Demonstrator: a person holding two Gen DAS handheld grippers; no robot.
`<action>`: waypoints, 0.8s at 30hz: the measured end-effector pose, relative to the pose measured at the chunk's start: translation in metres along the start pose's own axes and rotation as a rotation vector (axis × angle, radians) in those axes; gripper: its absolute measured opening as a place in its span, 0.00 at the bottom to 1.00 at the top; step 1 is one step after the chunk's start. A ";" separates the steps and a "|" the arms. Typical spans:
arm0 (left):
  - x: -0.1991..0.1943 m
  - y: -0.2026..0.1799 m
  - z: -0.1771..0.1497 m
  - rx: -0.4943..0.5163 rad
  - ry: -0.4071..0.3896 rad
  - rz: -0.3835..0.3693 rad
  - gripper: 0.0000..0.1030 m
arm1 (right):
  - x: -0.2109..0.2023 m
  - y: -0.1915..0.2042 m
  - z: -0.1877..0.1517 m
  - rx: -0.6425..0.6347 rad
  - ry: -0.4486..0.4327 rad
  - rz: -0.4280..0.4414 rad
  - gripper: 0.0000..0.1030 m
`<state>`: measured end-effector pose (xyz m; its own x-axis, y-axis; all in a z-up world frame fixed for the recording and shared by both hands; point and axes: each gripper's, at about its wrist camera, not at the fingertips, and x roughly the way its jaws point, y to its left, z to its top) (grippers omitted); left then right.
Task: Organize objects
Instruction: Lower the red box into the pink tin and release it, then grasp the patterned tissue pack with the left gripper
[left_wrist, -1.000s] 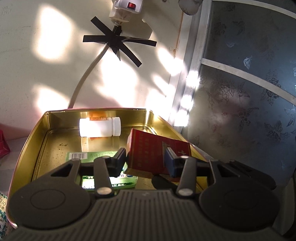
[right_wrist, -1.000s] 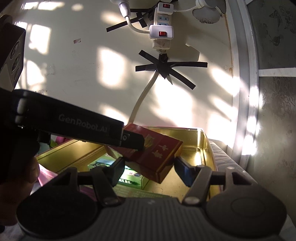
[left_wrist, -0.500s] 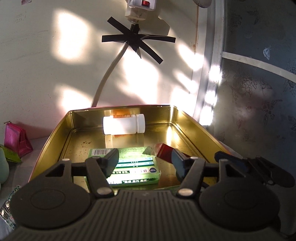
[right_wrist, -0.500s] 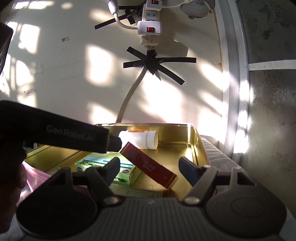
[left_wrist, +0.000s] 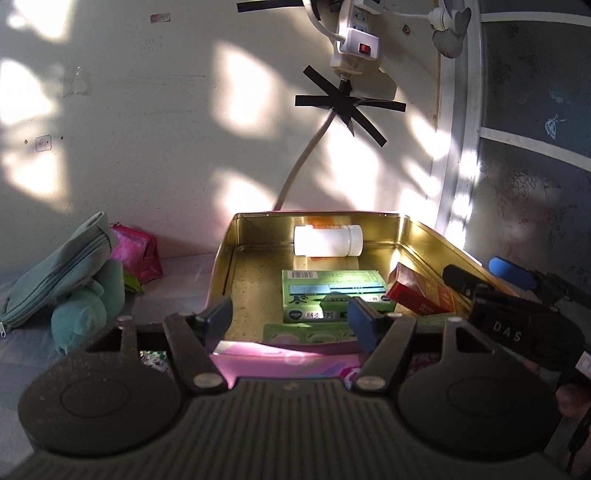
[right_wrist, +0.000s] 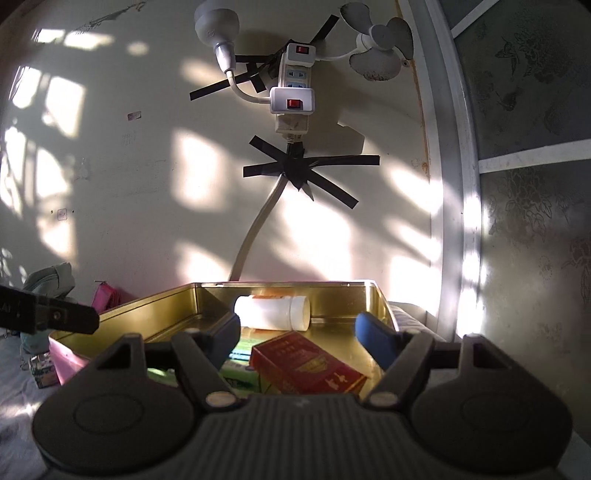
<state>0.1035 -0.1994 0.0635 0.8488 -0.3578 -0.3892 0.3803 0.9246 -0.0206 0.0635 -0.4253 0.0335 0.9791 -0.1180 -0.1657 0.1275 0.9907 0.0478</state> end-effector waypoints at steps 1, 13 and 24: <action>-0.010 0.010 -0.008 0.002 -0.005 0.024 0.70 | -0.001 0.001 0.000 0.000 -0.002 -0.004 0.70; -0.072 0.121 -0.079 -0.049 0.043 0.283 0.70 | -0.021 0.047 -0.005 0.048 0.084 0.058 0.70; -0.098 0.186 -0.092 -0.187 0.064 0.383 0.72 | -0.040 0.176 -0.004 -0.040 0.116 0.321 0.69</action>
<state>0.0574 0.0191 0.0133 0.8892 0.0191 -0.4571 -0.0355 0.9990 -0.0275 0.0466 -0.2464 0.0447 0.9436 0.2060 -0.2591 -0.1925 0.9783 0.0768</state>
